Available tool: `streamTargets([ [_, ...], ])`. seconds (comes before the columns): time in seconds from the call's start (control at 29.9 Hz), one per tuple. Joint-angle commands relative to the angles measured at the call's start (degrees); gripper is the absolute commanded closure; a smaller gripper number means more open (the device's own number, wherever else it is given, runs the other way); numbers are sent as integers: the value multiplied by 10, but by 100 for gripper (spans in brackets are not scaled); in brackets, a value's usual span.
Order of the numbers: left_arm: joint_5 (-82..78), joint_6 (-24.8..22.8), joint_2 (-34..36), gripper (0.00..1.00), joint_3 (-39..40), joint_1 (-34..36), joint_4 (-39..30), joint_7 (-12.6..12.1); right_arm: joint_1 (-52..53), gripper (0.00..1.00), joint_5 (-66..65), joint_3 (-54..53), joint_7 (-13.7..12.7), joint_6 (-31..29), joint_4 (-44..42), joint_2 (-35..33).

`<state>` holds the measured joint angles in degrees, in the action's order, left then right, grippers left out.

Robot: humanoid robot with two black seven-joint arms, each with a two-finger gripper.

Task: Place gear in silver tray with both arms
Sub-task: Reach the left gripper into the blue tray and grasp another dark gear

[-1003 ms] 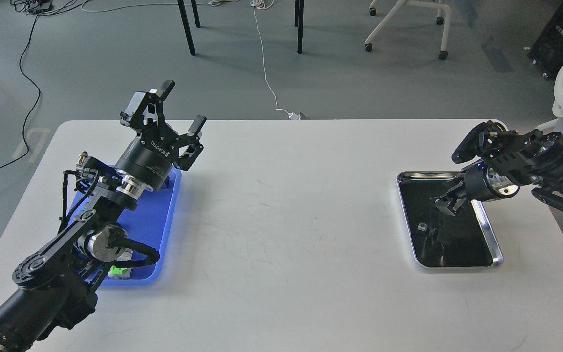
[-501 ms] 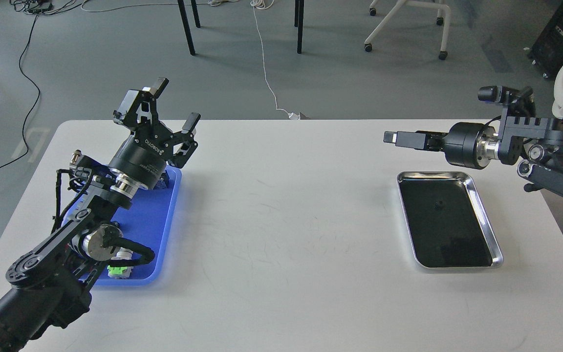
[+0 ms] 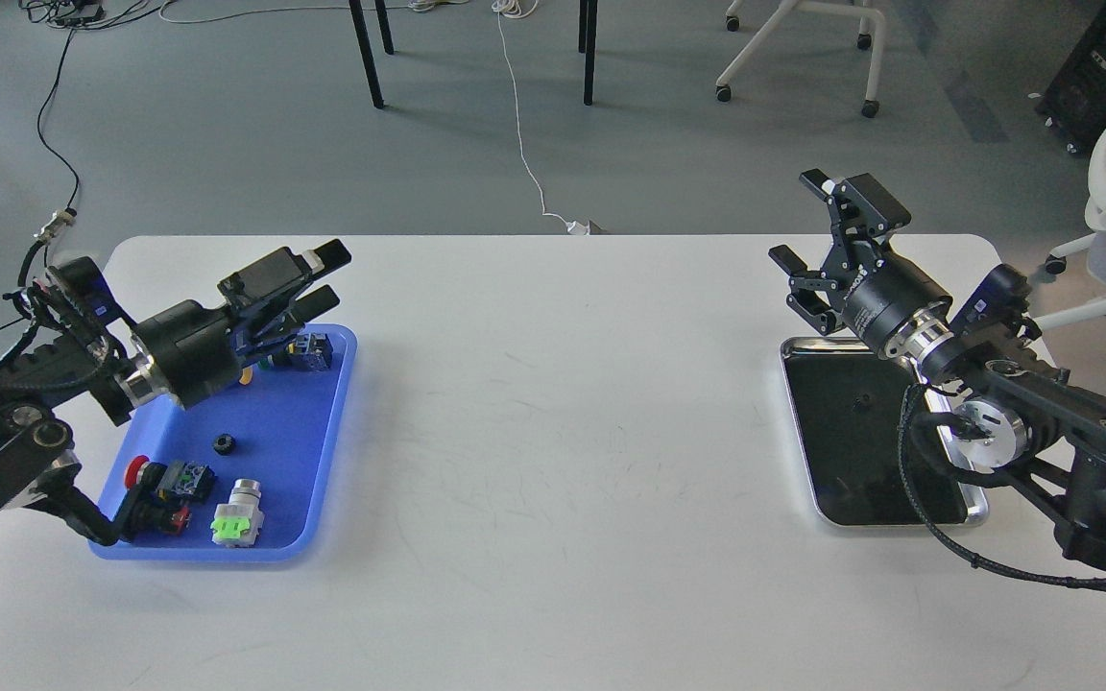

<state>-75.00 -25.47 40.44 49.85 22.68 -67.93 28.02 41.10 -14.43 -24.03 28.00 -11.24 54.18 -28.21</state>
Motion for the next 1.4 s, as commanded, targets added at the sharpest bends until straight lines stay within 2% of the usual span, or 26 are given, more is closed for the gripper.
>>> streamTargets([
  [0.0,-160,9,75,2,-43,9,-4,0,-5,3,6,-10,0,-1,-1,1],
  [0.07,-268,24,110,2,-68,22,-4,0,-5,3,6,-12,0,-1,-1,1],
  [0.17,-388,55,128,2,-103,38,3,0,-7,3,27,-27,0,-12,-3,2],
  [0.27,-452,80,130,2,-135,47,7,0,-8,3,88,-30,0,-31,-5,3],
  [0.37,-495,82,127,2,-163,61,17,0,-8,2,109,-30,0,-34,-6,11],
  [0.6,-500,82,94,6,-238,118,75,0,-12,2,109,-30,0,-34,-5,13],
  [0.74,-500,81,84,13,-267,136,96,0,-13,2,109,-30,0,-34,-5,13],
  [0.9,-500,77,71,20,-271,143,112,0,-13,2,109,-30,0,-34,-5,13],
  [1.14,-500,68,68,35,-287,144,113,0,-13,2,109,-30,0,-34,-5,13],
  [1.37,-500,68,68,37,-295,147,113,0,-13,2,109,-30,0,-34,-5,13],
])
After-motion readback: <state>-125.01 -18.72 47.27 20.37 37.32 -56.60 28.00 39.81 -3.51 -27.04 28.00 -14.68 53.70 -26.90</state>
